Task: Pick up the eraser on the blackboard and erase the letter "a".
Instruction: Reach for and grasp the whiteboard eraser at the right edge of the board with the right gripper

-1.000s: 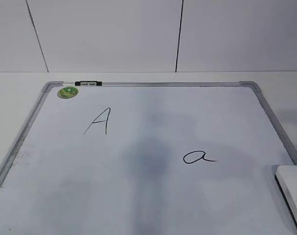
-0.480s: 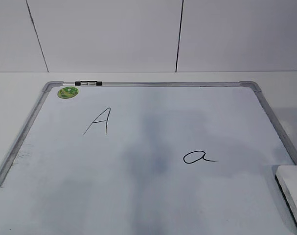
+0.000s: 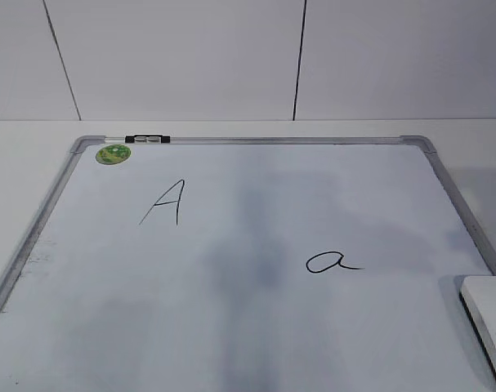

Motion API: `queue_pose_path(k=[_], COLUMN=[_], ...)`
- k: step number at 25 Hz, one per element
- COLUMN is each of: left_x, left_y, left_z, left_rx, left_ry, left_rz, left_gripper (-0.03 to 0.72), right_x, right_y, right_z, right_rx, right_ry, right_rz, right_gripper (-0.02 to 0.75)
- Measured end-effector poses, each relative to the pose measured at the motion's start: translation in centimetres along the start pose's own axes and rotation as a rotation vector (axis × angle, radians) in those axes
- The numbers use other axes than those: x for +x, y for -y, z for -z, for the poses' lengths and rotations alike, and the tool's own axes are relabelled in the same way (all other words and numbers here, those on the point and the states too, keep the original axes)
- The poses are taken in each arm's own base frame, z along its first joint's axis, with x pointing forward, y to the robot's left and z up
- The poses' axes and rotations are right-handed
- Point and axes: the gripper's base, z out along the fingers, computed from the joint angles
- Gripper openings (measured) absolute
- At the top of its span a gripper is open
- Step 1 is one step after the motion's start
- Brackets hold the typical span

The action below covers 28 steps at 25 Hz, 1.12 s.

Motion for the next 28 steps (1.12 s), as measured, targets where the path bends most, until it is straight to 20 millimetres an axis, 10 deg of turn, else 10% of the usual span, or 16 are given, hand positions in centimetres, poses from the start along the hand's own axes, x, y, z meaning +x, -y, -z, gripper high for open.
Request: queue_pose_path(k=[28], left_x=[-0.1], left_y=[0.3], left_z=[0.0], left_rx=[0.037], left_ry=[0.007], left_rz=[0.018], left_gripper=[0.245], right_x=[-0.4], right_y=[-0.4], right_z=[-1.4], right_rx=[-0.056], right_ry=[-0.097], right_rz=[-0.030], right_gripper=[0.558])
